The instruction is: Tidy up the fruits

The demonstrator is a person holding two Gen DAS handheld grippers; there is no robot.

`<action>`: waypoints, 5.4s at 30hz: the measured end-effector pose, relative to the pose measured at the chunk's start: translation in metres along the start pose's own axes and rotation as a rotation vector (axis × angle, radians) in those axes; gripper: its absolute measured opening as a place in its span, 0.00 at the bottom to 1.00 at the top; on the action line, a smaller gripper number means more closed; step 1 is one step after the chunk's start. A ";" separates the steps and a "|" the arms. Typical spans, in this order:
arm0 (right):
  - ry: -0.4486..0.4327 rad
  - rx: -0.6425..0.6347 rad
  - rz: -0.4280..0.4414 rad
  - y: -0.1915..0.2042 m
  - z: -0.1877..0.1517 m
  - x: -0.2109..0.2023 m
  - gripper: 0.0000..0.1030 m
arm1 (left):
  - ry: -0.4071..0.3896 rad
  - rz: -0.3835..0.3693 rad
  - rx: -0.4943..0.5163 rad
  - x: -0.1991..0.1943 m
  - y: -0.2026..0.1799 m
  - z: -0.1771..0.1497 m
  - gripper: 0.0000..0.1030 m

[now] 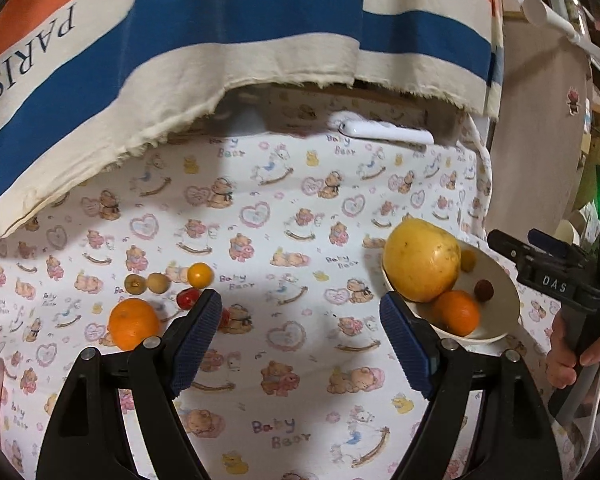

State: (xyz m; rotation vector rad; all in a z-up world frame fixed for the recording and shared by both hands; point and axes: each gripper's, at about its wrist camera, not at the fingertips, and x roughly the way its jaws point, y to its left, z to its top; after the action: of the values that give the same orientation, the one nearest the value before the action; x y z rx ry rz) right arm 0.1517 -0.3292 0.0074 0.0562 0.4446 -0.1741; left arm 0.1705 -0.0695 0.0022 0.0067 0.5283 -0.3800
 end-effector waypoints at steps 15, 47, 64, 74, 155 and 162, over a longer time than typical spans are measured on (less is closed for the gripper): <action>-0.051 -0.053 0.027 0.016 -0.005 -0.007 0.93 | -0.061 0.032 -0.027 -0.006 0.009 -0.005 0.99; -0.087 -0.072 0.021 0.019 -0.005 -0.014 0.99 | -0.200 0.092 0.050 -0.017 0.008 -0.012 0.99; -0.097 -0.066 0.128 0.040 0.012 -0.034 0.99 | -0.181 0.195 -0.057 -0.031 0.069 0.020 0.99; -0.116 -0.094 0.209 0.102 0.027 -0.044 0.99 | -0.179 0.253 -0.088 -0.035 0.106 0.024 0.99; 0.095 -0.165 0.339 0.207 -0.007 0.050 0.26 | -0.087 0.152 -0.116 -0.009 0.129 0.015 0.78; 0.040 -0.122 0.323 0.195 -0.005 0.042 0.26 | -0.019 0.062 -0.012 0.007 0.100 0.011 0.49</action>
State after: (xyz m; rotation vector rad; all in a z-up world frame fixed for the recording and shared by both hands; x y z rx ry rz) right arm 0.2223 -0.1439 -0.0119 0.0111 0.4787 0.1724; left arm 0.2171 0.0197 -0.0008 0.0074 0.5105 -0.3163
